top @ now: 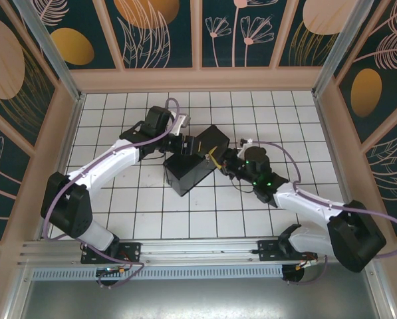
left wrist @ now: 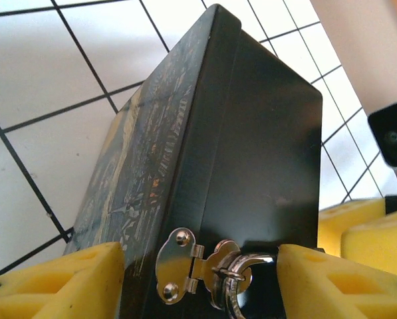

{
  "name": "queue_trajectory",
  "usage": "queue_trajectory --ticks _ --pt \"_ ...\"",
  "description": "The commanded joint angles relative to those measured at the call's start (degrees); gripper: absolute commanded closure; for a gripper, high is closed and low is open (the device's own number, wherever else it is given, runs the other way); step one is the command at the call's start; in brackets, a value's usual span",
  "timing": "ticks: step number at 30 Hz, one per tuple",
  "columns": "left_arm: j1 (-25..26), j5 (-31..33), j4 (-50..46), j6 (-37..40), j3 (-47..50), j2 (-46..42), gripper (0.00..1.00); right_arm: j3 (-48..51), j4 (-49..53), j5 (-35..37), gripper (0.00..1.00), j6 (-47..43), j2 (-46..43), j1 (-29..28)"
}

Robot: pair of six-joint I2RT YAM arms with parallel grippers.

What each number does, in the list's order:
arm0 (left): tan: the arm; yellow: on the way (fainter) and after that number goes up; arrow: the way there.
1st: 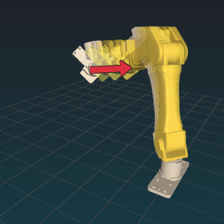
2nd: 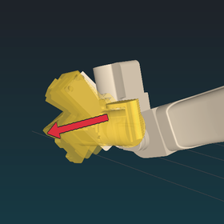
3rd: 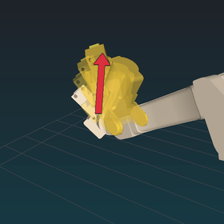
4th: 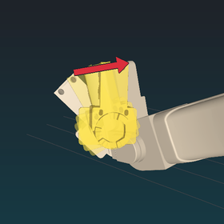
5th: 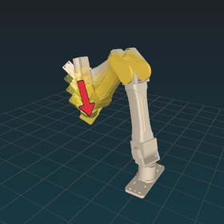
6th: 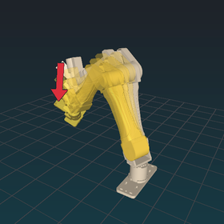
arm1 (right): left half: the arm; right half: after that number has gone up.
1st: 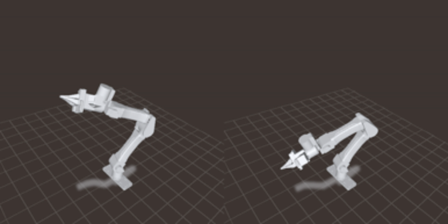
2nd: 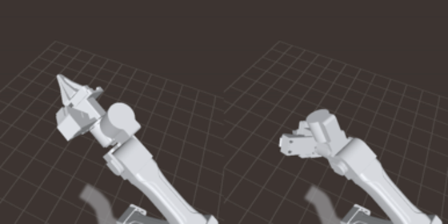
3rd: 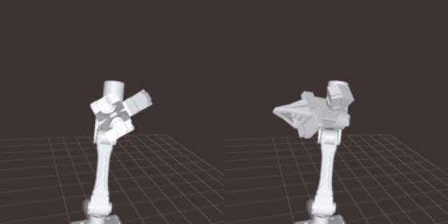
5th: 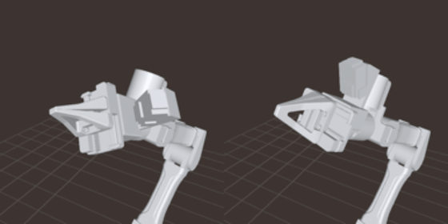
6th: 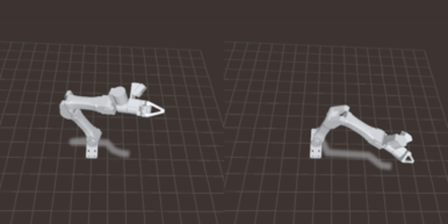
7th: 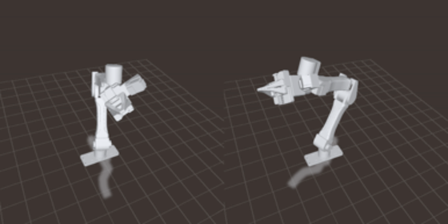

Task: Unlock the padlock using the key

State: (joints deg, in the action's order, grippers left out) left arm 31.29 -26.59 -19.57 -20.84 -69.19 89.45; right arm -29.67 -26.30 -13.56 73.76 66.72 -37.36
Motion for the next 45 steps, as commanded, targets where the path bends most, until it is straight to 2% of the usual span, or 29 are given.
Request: queue_trajectory --ticks 1,4,6,8,11,14,17,22,25,29,33,38,45 --pt "-0.44 -1.88 -3.18 0.51 -1.53 1.25 0.37 0.25 4.29 -1.73 0.6 -4.16 -4.1 1.6" --pt "-0.88 -1.53 -3.53 1.09 -2.11 1.85 0.37 0.63 7.85 -3.33 0.57 -6.88 -7.14 3.74" --pt "-1.17 -1.62 -3.92 1.65 -2.91 2.39 0.37 0.79 8.15 -5.77 0.58 -12.3 -9.01 5.13" --pt "-1.23 -1.66 -4.32 2.43 -4.11 3.05 0.37 -1.08 10.55 -7.94 0.66 -24.87 -10.34 5.42" --pt "-1.34 -1.86 -5.22 3.1 -5.44 4.01 0.37 -7.43 20.21 -7.28 0.69 -46.32 -9.83 4.7" --pt "-1.34 -1.91 -5.98 3.78 -6.3 4.83 0.37 -10.68 23.96 -3.7 0.69 -61.29 -8.02 3.8" --pt "-1.37 -1.72 -6.21 3.85 -6.66 5.3 0.37 -9.01 20.98 0.54 0.69 -74.8 -8.23 3.57" --pt "-1.41 -2.19 -5.99 3.43 -7.08 4.95 0.37 -1.54 11.84 -6.17 0.7 -95.3 -9.56 4.14" --pt "-1.46 -2.28 -6.4 3.49 -7.52 4.77 0.37 0.05 8.66 -7.92 0.7 -101.9 -8.61 4.41" --pt "-1.47 -1.96 -6.8 3.74 -7.55 4.59 0.37 2.19 2.38 -7.9 0.69 -105.29 -8.51 4.04" --pt "-1.54 -2.22 -6.77 4.03 -7.1 4.58 0.37 4.06 -4.17 -0.72 0.68 -111.28 -7.23 -0.23" --pt "-1.49 -2.76 -7.03 4.48 -7.45 5.19 0.37 3.94 -9.34 2.97 0.68 -116.42 -3.68 -2.0" --pt "-1.67 -2.93 -7.82 4.95 -8.57 5.73 0.37 1.3 -5.2 3.1 0.64 -120.51 -0.98 -2.16"
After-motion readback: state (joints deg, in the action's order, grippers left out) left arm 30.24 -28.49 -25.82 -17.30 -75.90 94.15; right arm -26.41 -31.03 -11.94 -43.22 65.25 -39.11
